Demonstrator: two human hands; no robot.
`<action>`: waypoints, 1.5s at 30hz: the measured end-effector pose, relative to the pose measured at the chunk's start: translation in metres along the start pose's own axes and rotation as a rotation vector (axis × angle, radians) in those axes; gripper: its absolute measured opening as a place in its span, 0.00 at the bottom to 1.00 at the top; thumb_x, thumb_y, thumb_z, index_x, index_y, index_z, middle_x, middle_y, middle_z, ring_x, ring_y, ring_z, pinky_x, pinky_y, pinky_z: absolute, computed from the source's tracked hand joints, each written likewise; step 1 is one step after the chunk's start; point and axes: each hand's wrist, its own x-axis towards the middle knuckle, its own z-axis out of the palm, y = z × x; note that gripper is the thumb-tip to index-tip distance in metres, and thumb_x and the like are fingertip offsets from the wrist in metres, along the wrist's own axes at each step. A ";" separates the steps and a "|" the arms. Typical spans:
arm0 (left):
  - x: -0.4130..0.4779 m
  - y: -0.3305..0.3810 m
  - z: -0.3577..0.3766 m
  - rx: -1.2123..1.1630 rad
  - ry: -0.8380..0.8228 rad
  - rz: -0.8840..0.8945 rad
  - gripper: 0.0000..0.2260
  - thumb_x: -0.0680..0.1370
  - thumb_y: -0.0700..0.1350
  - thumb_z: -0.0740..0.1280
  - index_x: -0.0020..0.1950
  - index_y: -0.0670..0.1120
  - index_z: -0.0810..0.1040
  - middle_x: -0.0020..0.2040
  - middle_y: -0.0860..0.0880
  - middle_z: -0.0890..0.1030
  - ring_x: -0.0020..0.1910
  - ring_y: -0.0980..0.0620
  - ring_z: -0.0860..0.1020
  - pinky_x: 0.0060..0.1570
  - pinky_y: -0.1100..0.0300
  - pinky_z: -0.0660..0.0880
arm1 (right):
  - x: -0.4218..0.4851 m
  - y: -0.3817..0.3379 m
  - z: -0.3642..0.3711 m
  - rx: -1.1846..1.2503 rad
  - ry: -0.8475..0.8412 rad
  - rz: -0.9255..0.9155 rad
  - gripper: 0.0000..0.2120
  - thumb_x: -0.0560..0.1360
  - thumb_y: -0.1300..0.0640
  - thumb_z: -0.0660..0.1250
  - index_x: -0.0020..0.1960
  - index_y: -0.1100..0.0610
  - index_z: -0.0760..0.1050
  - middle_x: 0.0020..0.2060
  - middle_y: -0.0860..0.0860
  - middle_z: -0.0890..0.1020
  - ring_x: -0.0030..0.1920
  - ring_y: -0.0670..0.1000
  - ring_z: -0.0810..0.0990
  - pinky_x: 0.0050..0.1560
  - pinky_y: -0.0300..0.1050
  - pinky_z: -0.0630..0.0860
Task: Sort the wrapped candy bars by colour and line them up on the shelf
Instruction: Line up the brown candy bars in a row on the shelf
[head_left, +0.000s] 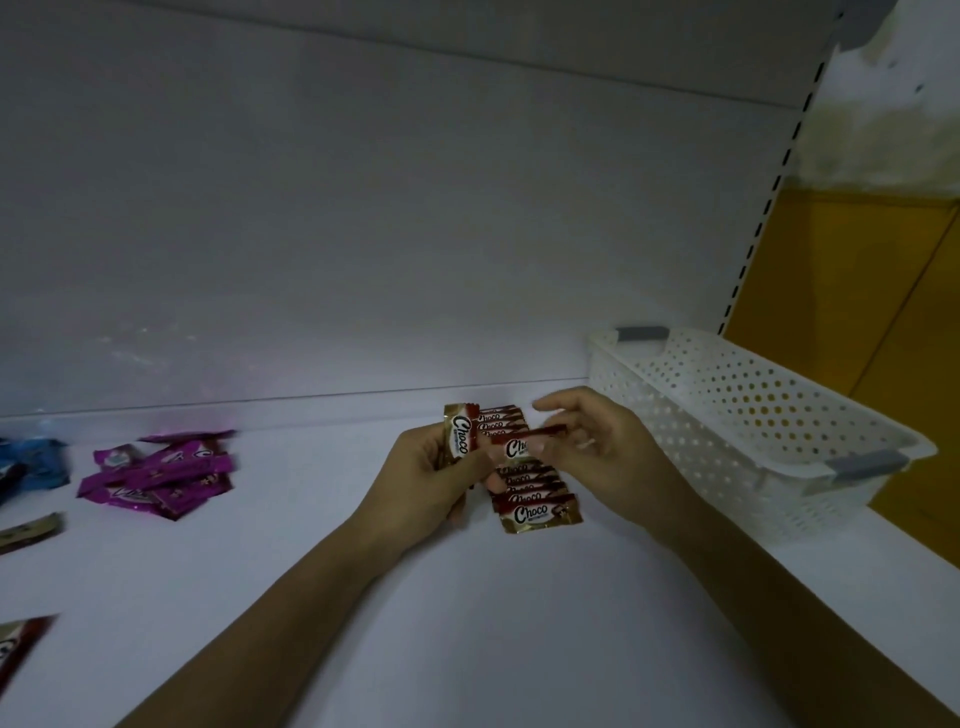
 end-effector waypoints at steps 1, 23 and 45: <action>0.000 0.000 0.001 0.018 -0.009 0.003 0.07 0.78 0.39 0.67 0.42 0.39 0.80 0.34 0.47 0.83 0.21 0.57 0.71 0.22 0.67 0.68 | -0.001 -0.001 0.001 -0.052 -0.019 -0.036 0.09 0.72 0.63 0.71 0.51 0.56 0.78 0.41 0.46 0.83 0.40 0.40 0.82 0.37 0.30 0.75; 0.001 0.000 0.000 0.015 0.139 0.004 0.07 0.82 0.41 0.59 0.53 0.44 0.77 0.45 0.51 0.85 0.27 0.56 0.79 0.26 0.70 0.70 | -0.008 -0.004 -0.012 -0.600 -0.336 -0.044 0.08 0.65 0.50 0.77 0.35 0.40 0.79 0.39 0.40 0.79 0.44 0.40 0.78 0.47 0.35 0.74; 0.000 -0.003 0.000 -0.004 0.112 0.009 0.06 0.77 0.40 0.67 0.45 0.38 0.74 0.39 0.44 0.85 0.21 0.54 0.73 0.25 0.67 0.70 | -0.009 -0.002 -0.012 -0.571 -0.347 -0.021 0.10 0.62 0.53 0.79 0.38 0.45 0.80 0.39 0.42 0.78 0.40 0.41 0.76 0.44 0.38 0.73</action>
